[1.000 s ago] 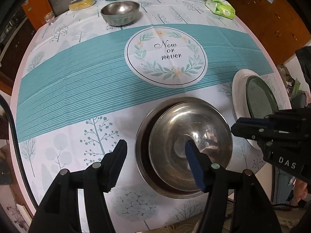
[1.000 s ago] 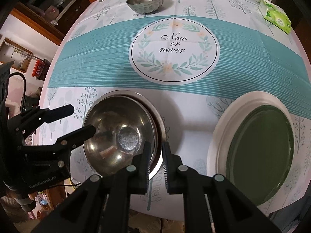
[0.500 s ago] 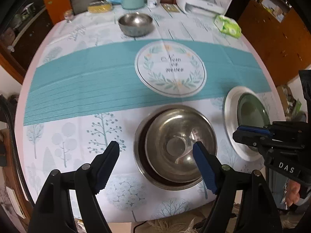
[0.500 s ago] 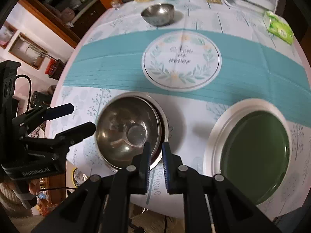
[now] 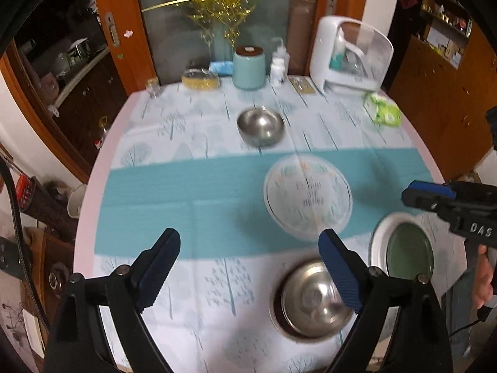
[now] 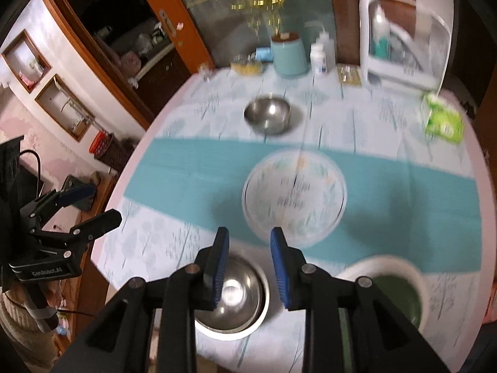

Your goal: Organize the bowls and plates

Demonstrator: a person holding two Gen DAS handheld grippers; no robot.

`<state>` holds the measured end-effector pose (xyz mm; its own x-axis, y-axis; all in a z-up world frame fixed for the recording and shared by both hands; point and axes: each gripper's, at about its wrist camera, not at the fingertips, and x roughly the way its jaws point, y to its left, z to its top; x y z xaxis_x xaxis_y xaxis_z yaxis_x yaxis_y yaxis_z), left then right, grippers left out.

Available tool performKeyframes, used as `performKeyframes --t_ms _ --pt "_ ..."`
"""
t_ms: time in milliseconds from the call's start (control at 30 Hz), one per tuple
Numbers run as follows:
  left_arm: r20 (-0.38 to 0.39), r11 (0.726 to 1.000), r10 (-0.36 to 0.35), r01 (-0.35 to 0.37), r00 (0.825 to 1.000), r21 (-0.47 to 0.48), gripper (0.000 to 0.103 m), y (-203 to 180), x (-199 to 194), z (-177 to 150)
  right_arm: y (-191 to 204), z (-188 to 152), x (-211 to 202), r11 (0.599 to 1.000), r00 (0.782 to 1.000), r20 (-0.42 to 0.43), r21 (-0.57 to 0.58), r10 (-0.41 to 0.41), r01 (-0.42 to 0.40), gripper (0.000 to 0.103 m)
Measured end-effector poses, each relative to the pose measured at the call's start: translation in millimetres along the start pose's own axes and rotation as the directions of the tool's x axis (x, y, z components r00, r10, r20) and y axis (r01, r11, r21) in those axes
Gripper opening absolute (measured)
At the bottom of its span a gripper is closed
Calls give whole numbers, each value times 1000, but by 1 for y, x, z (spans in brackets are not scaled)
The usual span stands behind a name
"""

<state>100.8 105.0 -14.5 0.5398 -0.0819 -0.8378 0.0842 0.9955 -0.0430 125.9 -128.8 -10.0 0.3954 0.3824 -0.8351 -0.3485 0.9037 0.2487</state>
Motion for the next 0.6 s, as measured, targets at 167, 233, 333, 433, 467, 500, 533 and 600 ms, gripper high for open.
performKeyframes --t_ms 167,233,333,433,467,500,533,600 --pt "42 1000 -3 2 999 19 90 13 15 47 -2 53 -8 998 996 60 1 -67 68 32" --pt "52 1000 4 -5 999 30 91 18 29 66 -6 74 -5 994 990 82 0 -112 112 39" --pt "40 998 43 -45 998 34 91 25 66 100 -15 105 10 985 981 95 7 -171 171 41" --pt "19 999 46 -46 999 28 91 31 104 127 -29 132 38 983 980 79 31 -181 179 42" --pt "17 999 44 -44 999 26 91 33 115 135 -34 140 48 982 979 72 38 -190 187 42" --pt "17 999 38 -39 999 24 91 35 130 145 -38 147 58 979 978 63 46 -200 198 42" --pt "16 999 38 -39 999 24 91 36 140 150 -43 154 69 978 978 48 53 -204 202 42" --pt "1 999 41 -41 999 21 91 39 168 165 -54 167 93 977 979 1 76 -202 201 42"
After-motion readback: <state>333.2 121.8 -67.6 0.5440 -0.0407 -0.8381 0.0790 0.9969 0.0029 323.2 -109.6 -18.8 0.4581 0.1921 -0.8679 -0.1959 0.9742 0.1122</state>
